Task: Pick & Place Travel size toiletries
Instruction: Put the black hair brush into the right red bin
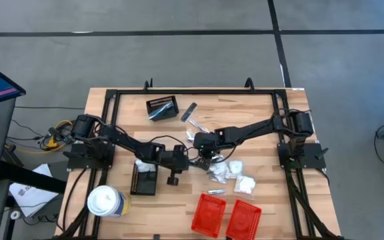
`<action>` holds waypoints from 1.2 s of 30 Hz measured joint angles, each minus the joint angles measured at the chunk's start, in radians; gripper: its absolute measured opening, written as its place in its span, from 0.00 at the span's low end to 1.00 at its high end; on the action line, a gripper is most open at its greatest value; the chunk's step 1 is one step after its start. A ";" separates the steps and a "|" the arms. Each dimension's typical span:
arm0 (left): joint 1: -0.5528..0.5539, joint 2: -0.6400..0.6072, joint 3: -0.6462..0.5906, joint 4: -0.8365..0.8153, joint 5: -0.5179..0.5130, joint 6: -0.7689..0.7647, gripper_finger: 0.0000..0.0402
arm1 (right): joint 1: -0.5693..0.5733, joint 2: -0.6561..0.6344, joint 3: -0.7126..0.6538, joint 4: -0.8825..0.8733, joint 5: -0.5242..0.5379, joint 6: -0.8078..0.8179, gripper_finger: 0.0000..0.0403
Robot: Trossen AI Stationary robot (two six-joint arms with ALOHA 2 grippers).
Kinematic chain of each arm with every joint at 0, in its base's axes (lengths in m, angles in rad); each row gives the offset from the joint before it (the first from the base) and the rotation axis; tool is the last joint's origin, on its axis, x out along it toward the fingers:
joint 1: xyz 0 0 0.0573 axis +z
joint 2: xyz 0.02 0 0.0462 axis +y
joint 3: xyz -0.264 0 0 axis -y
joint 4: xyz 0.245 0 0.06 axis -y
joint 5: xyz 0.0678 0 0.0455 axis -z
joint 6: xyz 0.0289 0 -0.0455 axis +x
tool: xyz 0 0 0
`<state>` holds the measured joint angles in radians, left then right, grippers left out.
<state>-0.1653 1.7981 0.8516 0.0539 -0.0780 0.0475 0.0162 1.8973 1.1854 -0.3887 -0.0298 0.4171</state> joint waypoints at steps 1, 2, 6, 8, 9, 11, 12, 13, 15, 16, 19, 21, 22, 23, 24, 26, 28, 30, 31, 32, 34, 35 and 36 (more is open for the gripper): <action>0.003 0.000 0.000 0.000 0.000 0.000 0.00 | 0.001 0.000 0.000 0.000 -0.002 0.000 0.00; 0.005 0.000 0.000 0.000 0.000 -0.001 0.00 | 0.003 0.001 0.000 0.000 -0.009 0.000 0.00; 0.009 0.000 0.000 0.001 0.000 -0.002 0.00 | 0.010 0.004 0.000 0.000 -0.026 0.002 0.01; 0.009 0.000 0.000 0.001 0.000 -0.001 0.00 | 0.016 0.004 0.000 0.005 -0.034 0.002 0.01; 0.009 0.000 0.000 0.001 0.001 -0.001 0.00 | 0.018 0.004 0.000 0.006 -0.050 0.002 0.01; 0.007 0.000 0.000 0.001 0.001 -0.001 0.00 | 0.018 0.004 0.000 0.008 -0.103 -0.002 0.03; 0.006 0.000 0.000 0.001 0.001 -0.001 0.00 | 0.021 0.004 0.000 0.008 -0.127 -0.004 0.05; 0.002 0.000 0.000 0.000 0.001 0.001 0.00 | 0.024 0.004 0.000 0.008 -0.139 -0.005 0.07; -0.004 0.000 0.000 0.000 0.001 0.014 0.00 | 0.029 0.003 0.000 0.012 -0.156 -0.008 0.14; -0.008 0.000 0.000 0.001 0.000 0.019 0.00 | 0.031 0.000 0.000 0.011 -0.157 -0.010 0.18; -0.012 0.000 0.000 0.008 -0.003 0.019 0.00 | 0.038 0.000 0.000 0.012 -0.157 -0.013 0.30; -0.012 0.000 0.000 0.008 -0.003 0.019 0.00 | 0.038 0.007 0.000 0.009 -0.157 -0.019 0.39; -0.011 0.000 0.000 0.008 -0.004 0.019 0.00 | 0.038 0.008 -0.001 0.001 -0.157 -0.022 0.44; -0.011 0.000 0.000 0.009 -0.004 0.019 0.00 | 0.038 0.008 -0.001 -0.001 -0.156 -0.024 0.48; -0.011 0.000 0.000 0.009 -0.004 0.019 0.00 | 0.037 0.007 -0.001 0.003 -0.156 -0.025 0.51; -0.008 0.000 0.000 0.010 -0.005 0.019 0.00 | 0.037 0.007 -0.001 0.002 -0.151 -0.026 0.57; -0.003 0.000 0.000 0.012 -0.005 0.019 0.00 | 0.034 0.007 -0.001 0.001 -0.134 -0.027 0.61; -0.001 0.000 0.000 0.012 -0.005 0.019 0.00 | 0.032 0.007 -0.001 -0.001 -0.130 -0.027 0.62; -0.001 0.000 0.000 0.012 -0.005 0.019 0.00 | 0.030 0.007 -0.006 0.003 -0.130 -0.027 0.62; -0.001 0.000 0.000 0.012 -0.005 0.019 0.00 | 0.027 0.007 -0.013 0.009 -0.131 -0.027 0.62; -0.001 0.000 0.000 0.011 -0.001 0.018 0.00 | 0.022 0.007 -0.031 0.010 -0.134 -0.014 0.61; -0.002 0.004 0.000 0.013 -0.001 0.017 0.00 | 0.019 0.007 -0.040 0.008 -0.135 -0.008 0.60; -0.002 0.011 0.000 0.017 -0.001 0.017 0.00 | 0.018 0.007 -0.047 0.010 -0.136 -0.001 0.59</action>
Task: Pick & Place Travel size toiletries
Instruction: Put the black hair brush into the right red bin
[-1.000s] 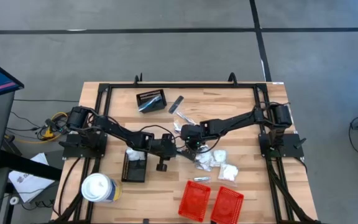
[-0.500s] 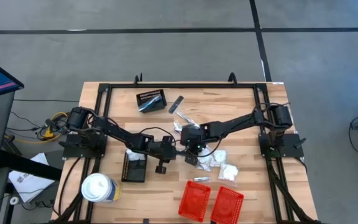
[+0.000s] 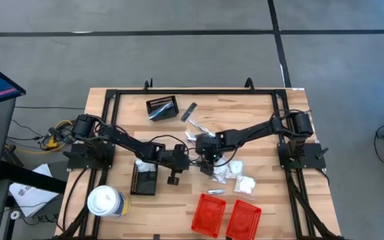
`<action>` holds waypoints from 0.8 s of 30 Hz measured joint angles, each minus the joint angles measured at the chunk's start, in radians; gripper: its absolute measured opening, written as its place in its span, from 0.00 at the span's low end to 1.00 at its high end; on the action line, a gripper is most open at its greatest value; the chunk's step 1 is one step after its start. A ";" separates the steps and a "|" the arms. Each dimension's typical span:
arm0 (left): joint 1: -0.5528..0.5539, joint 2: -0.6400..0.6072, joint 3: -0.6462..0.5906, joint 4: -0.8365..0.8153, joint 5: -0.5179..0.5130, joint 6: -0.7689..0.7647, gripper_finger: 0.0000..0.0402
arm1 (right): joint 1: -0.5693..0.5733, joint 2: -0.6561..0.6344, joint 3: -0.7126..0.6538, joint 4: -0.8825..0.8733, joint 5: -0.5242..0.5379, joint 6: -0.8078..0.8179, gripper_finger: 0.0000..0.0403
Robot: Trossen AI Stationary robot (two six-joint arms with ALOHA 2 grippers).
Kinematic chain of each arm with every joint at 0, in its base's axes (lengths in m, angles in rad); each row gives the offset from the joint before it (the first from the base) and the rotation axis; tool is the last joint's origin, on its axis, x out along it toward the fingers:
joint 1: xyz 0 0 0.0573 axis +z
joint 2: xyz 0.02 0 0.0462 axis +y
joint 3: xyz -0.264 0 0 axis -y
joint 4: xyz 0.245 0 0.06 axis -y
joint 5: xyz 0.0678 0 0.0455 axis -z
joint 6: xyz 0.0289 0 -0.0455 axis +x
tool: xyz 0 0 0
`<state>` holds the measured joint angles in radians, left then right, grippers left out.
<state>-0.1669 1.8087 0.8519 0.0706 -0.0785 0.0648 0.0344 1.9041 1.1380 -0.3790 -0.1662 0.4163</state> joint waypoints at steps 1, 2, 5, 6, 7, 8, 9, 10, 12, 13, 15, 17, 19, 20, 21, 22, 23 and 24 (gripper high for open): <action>0.000 0.006 0.000 -0.006 0.000 0.001 0.00 | -0.003 0.000 -0.003 -0.002 -0.001 0.001 0.59; 0.000 0.014 -0.001 -0.005 0.001 0.001 0.00 | -0.005 0.000 -0.003 -0.003 -0.001 0.003 0.58; 0.003 0.037 0.002 0.010 0.004 0.002 0.00 | -0.002 0.000 -0.004 0.021 -0.007 0.003 0.57; 0.005 0.045 0.003 0.014 0.004 0.002 0.00 | -0.002 0.000 -0.004 0.032 -0.019 0.003 0.57; 0.006 0.050 0.003 0.016 0.005 0.001 0.00 | -0.002 0.000 -0.003 0.042 -0.027 -0.001 0.56; 0.010 0.051 0.003 0.016 0.005 0.001 0.00 | -0.002 0.000 -0.003 0.050 -0.035 -0.004 0.56; 0.012 0.051 0.003 0.016 0.008 0.000 0.00 | -0.002 0.000 -0.003 0.055 -0.044 -0.005 0.56; 0.014 0.052 0.003 0.017 0.009 -0.002 0.00 | -0.002 0.000 -0.004 0.060 -0.046 -0.006 0.56; 0.017 0.052 0.003 0.017 0.011 -0.002 0.00 | -0.002 0.000 -0.004 0.071 -0.047 -0.007 0.56; 0.017 0.052 0.003 0.017 0.012 -0.002 0.00 | -0.002 0.000 -0.004 0.073 -0.047 -0.008 0.56; 0.017 0.053 0.003 0.016 0.012 -0.001 0.00 | -0.003 0.000 -0.004 0.073 -0.046 -0.007 0.56; 0.017 0.053 0.002 0.015 0.012 -0.002 0.00 | -0.002 0.000 -0.004 0.074 -0.047 -0.007 0.56; 0.017 0.054 0.002 0.015 0.010 -0.002 0.00 | -0.005 0.000 -0.003 0.074 -0.046 0.000 0.56; 0.017 0.054 0.002 0.015 0.010 -0.002 0.00 | -0.009 0.000 -0.004 0.074 -0.046 0.002 0.56; 0.017 0.054 0.002 0.015 0.010 -0.002 0.00 | -0.012 0.000 -0.004 0.074 -0.046 0.009 0.56; 0.017 0.054 0.002 0.015 0.010 -0.002 0.00 | -0.016 0.000 -0.004 0.074 -0.046 0.014 0.56; 0.016 0.054 0.002 0.015 0.009 -0.002 0.00 | -0.018 0.000 -0.004 0.075 -0.046 0.019 0.56; 0.014 0.055 0.001 0.015 0.007 -0.002 0.00 | -0.021 0.000 -0.003 0.075 -0.045 0.020 0.56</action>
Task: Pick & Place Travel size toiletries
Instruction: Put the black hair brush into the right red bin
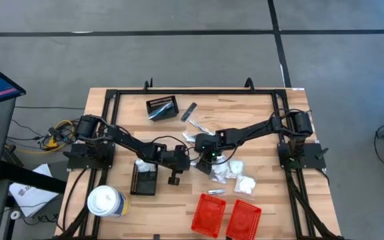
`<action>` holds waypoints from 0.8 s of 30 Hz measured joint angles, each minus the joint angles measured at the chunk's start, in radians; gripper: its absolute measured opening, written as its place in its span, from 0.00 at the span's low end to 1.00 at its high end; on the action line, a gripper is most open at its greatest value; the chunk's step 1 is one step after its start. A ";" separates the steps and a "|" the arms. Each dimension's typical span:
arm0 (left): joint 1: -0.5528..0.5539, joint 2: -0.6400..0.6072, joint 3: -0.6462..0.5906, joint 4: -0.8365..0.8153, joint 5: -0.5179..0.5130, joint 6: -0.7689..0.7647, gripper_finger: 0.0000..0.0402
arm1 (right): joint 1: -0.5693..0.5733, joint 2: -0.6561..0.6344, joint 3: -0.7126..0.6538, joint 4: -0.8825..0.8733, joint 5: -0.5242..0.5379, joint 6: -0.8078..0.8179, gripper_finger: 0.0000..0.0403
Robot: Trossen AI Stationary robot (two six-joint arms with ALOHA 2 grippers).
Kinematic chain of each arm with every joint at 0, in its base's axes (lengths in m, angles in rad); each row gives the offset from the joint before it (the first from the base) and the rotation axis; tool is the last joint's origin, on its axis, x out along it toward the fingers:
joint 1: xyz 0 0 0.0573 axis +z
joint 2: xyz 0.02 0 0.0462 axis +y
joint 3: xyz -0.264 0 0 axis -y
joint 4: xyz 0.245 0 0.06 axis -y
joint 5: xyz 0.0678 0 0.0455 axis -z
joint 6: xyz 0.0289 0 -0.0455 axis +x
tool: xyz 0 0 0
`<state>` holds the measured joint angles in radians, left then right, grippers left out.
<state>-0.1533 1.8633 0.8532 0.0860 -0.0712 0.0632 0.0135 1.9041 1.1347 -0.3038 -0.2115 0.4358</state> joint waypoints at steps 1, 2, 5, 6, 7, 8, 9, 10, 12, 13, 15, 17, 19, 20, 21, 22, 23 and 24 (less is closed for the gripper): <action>-0.003 0.000 0.000 0.001 -0.005 0.002 0.00 | -0.001 0.000 0.000 0.000 0.002 0.000 0.56; -0.007 -0.002 0.000 0.004 -0.015 0.004 0.00 | -0.001 0.000 0.000 0.000 0.003 0.000 0.56; -0.018 -0.013 -0.001 0.008 -0.047 0.008 0.00 | 0.010 0.000 0.000 0.003 0.002 -0.009 0.56; -0.019 -0.022 -0.003 0.004 -0.050 0.008 0.00 | 0.018 0.000 0.000 0.005 0.003 -0.019 0.56; -0.019 -0.025 -0.004 0.002 -0.052 0.008 0.00 | 0.024 0.000 0.000 0.009 0.002 -0.025 0.56; -0.019 -0.025 -0.004 0.003 -0.051 0.008 0.00 | 0.030 0.000 0.000 0.014 0.002 -0.033 0.56; -0.019 -0.025 -0.004 0.003 -0.052 0.008 0.00 | 0.035 0.000 0.000 0.016 0.002 -0.041 0.56; -0.019 -0.025 -0.004 0.003 -0.052 0.008 0.00 | 0.041 0.000 0.000 0.016 0.002 -0.047 0.56; -0.019 -0.025 -0.004 0.004 -0.052 0.008 0.00 | 0.049 0.000 0.000 0.017 0.001 -0.053 0.56; -0.019 -0.025 -0.004 0.004 -0.052 0.008 0.00 | 0.051 0.000 0.000 0.017 0.001 -0.053 0.56; -0.019 -0.026 -0.004 0.005 -0.052 0.008 0.00 | 0.051 0.000 0.000 0.018 0.000 -0.053 0.56; -0.019 -0.030 -0.005 0.005 -0.053 0.009 0.00 | 0.050 0.000 0.000 0.018 0.000 -0.056 0.56; -0.019 -0.033 -0.005 0.003 -0.061 0.010 0.00 | 0.049 0.013 0.001 0.031 -0.001 -0.058 0.56; -0.019 -0.033 -0.005 0.004 -0.063 0.011 0.00 | 0.049 0.022 0.001 0.029 0.000 -0.059 0.56; -0.019 -0.033 -0.005 0.003 -0.063 0.011 0.00 | 0.049 0.030 -0.001 0.023 -0.004 -0.061 0.56; -0.019 -0.033 -0.005 0.004 -0.063 0.011 0.00 | 0.049 0.043 0.000 0.032 -0.022 -0.062 0.56; -0.019 -0.033 -0.005 0.004 -0.063 0.011 0.00 | 0.048 0.054 0.004 0.042 -0.039 -0.065 0.56; -0.019 -0.034 -0.005 0.006 -0.063 0.011 0.00 | 0.048 0.065 0.005 0.049 -0.049 -0.069 0.56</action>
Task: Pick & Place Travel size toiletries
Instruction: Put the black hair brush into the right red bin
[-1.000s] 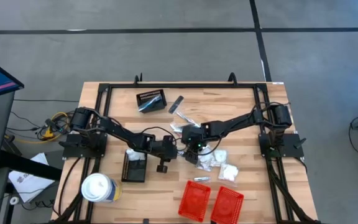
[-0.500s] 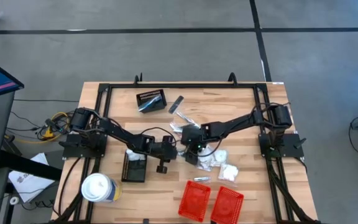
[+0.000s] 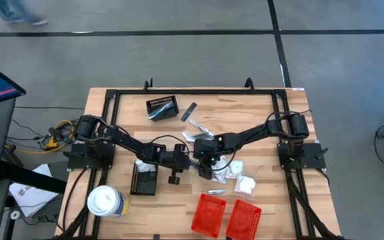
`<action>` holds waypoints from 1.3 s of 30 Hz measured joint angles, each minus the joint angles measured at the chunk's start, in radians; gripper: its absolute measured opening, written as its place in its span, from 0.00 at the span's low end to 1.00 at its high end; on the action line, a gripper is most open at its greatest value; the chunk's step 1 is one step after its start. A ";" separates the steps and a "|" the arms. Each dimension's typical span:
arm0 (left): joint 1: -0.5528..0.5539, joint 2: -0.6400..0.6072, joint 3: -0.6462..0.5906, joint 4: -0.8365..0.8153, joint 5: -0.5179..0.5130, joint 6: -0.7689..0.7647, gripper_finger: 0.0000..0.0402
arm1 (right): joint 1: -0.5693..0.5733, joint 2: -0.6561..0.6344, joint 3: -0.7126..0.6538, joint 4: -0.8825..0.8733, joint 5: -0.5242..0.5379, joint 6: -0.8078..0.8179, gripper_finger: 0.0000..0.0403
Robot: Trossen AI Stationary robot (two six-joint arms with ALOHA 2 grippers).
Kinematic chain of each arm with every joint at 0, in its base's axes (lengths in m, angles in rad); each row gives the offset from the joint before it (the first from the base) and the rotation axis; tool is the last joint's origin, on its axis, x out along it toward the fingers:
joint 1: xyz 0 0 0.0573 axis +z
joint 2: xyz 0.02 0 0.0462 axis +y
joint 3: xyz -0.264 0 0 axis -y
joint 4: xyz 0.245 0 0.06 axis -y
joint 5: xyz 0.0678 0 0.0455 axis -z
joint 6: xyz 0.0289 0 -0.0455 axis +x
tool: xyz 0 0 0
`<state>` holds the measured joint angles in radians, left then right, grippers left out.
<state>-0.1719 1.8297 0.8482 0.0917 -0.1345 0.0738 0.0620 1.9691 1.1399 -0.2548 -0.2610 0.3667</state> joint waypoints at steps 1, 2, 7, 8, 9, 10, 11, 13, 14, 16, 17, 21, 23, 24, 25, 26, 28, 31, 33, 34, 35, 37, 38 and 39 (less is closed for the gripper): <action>0.000 0.000 0.000 0.001 0.000 0.000 0.00 | 0.000 0.010 0.001 0.001 -0.004 -0.002 0.56; 0.000 0.000 0.000 0.002 0.000 0.000 0.00 | 0.000 0.019 0.001 0.004 -0.005 -0.003 0.55; 0.000 -0.002 0.000 0.005 0.002 0.000 0.00 | 0.000 0.024 0.000 0.016 -0.009 -0.003 0.50; 0.000 -0.002 0.000 0.005 0.002 0.000 0.00 | -0.002 0.019 -0.001 0.016 -0.008 -0.003 0.49; 0.000 -0.002 0.000 0.005 0.002 0.003 0.00 | -0.007 0.018 -0.001 0.016 -0.008 -0.003 0.47; 0.000 -0.002 0.000 0.005 0.000 0.014 0.00 | -0.012 0.018 -0.001 0.016 -0.010 -0.003 0.46; -0.003 -0.003 0.000 0.004 -0.014 0.028 0.00 | -0.015 0.018 -0.001 0.015 -0.014 -0.002 0.44; -0.017 -0.008 0.000 0.000 -0.062 0.059 0.00 | -0.020 0.018 -0.002 0.013 -0.016 0.000 0.40; -0.025 -0.008 0.001 0.001 -0.094 0.076 0.00 | -0.022 0.018 -0.002 0.012 -0.018 0.000 0.39; -0.039 -0.008 0.001 -0.002 -0.141 0.099 0.00 | -0.023 0.019 -0.002 0.013 -0.020 0.000 0.36; -0.044 -0.008 0.001 -0.002 -0.156 0.103 0.00 | -0.023 0.019 -0.002 0.013 -0.019 0.000 0.35; -0.050 -0.008 0.001 -0.003 -0.172 0.106 0.02 | -0.024 0.019 -0.004 0.029 -0.026 0.000 0.31; -0.050 -0.008 0.001 -0.004 -0.172 0.106 0.03 | -0.024 0.020 -0.004 0.029 -0.028 0.000 0.31; -0.050 -0.008 0.001 -0.005 -0.172 0.106 0.04 | -0.024 0.020 -0.004 0.029 -0.027 0.000 0.30; -0.051 -0.008 0.001 -0.007 -0.171 0.106 0.05 | -0.024 0.020 -0.004 0.029 -0.028 0.000 0.30; -0.054 -0.008 0.001 -0.009 -0.172 0.106 0.07 | -0.024 0.020 -0.004 0.029 -0.028 0.000 0.31; -0.061 -0.008 0.002 -0.015 -0.174 0.106 0.10 | -0.024 0.020 -0.004 0.031 -0.034 0.000 0.31; -0.073 -0.008 0.002 -0.016 -0.191 0.106 0.15 | -0.027 0.022 -0.004 0.034 -0.055 0.009 0.31; -0.082 -0.008 0.002 -0.017 -0.210 0.106 0.19 | -0.036 0.027 -0.004 0.033 -0.062 0.009 0.30; -0.086 -0.008 0.002 -0.017 -0.217 0.106 0.20 | -0.040 0.028 -0.004 0.032 -0.071 0.012 0.30; -0.088 -0.008 0.002 -0.017 -0.223 0.106 0.21 | -0.043 0.029 -0.004 0.032 -0.075 0.017 0.30; -0.094 -0.009 0.002 -0.018 -0.235 0.105 0.23 | -0.048 0.029 -0.004 0.032 -0.081 0.017 0.30; -0.098 -0.009 0.002 -0.019 -0.244 0.105 0.24 | -0.051 0.029 -0.004 0.033 -0.083 0.018 0.30; -0.101 -0.009 0.002 -0.022 -0.254 0.105 0.24 | -0.052 0.029 -0.004 0.033 -0.084 0.018 0.30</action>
<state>-0.2725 1.8210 0.8505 0.0697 -0.3880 0.1791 0.0102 1.9980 1.1355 -0.2222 -0.3450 0.3843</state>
